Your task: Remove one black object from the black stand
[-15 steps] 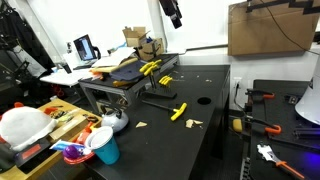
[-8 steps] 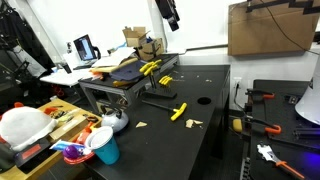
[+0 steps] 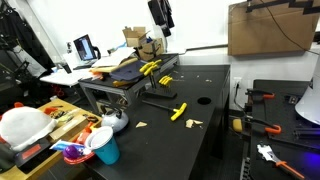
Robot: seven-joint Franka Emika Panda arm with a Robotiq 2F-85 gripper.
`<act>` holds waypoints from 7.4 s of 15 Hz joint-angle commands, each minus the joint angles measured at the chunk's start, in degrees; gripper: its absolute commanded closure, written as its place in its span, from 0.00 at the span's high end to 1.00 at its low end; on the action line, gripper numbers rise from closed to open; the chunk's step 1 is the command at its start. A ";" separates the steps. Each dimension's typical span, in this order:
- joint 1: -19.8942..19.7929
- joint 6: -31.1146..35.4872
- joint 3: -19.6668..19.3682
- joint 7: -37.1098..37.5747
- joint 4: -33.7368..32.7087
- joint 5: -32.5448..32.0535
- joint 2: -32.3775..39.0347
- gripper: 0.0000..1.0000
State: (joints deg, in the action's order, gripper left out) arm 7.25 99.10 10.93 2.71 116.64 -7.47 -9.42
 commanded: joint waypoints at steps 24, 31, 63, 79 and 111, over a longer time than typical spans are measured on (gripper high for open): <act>-4.82 29.89 -8.05 17.68 6.36 8.09 8.52 1.00; -5.72 34.67 -9.67 26.64 5.86 9.05 11.06 1.00; -5.13 34.20 -15.53 70.01 -9.17 3.75 24.14 1.00; -6.98 33.43 -16.66 71.10 -10.26 8.12 27.48 1.00; -5.17 29.29 -16.55 69.84 -12.55 8.04 26.86 0.04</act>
State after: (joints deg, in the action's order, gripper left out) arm 1.80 131.11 -5.94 73.25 104.78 0.37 19.71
